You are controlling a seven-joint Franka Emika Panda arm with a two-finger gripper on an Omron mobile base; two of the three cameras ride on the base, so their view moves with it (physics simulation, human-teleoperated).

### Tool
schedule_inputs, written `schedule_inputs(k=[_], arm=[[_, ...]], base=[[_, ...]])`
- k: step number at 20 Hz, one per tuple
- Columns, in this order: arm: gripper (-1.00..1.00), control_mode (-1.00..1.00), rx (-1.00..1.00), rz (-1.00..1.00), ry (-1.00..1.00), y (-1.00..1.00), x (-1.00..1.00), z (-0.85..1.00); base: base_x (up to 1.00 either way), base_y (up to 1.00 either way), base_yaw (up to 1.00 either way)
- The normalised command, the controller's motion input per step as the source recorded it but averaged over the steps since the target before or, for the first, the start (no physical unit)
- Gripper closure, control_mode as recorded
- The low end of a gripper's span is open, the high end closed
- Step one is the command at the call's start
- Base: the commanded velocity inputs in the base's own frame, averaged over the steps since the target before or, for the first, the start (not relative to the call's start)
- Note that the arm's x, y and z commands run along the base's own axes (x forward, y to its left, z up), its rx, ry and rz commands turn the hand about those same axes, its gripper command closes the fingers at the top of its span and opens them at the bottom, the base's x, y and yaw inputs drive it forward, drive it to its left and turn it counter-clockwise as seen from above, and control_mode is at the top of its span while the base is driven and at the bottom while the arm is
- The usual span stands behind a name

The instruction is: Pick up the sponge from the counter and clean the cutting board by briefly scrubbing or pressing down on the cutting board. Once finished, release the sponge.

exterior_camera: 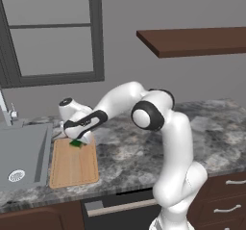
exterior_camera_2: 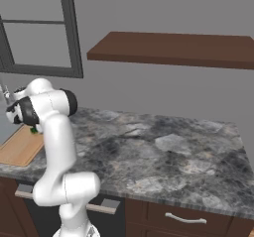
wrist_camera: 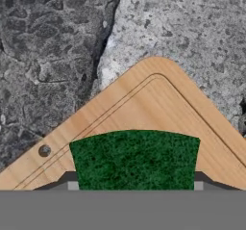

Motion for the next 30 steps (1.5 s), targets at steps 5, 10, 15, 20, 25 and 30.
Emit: schedule_inputs(k=[5, 10, 15, 20, 25, 30], arm=[[1.00, -1.00, 0.00, -0.12, 0.00, -0.35, -0.16, -0.20], [1.00, -1.00, 0.00, -0.12, 0.00, 0.15, -0.11, -0.29], [1.00, -1.00, 0.00, -0.09, 0.02, 0.43, -0.50, -0.28], [1.00, -1.00, 0.01, -0.06, 0.04, 0.39, -0.87, -0.28], [1.00, -1.00, 0.00, -0.05, 0.00, 0.37, -1.00, -0.33], [1.00, -1.00, 0.00, -0.05, 0.00, 0.34, -1.00, -0.35]], base=[[0.00, 0.00, 0.00], [0.00, 0.00, 0.00], [0.00, 0.00, 0.00], [0.00, 0.00, 0.00], [0.00, 0.00, 0.00], [0.00, 0.00, 0.00]])
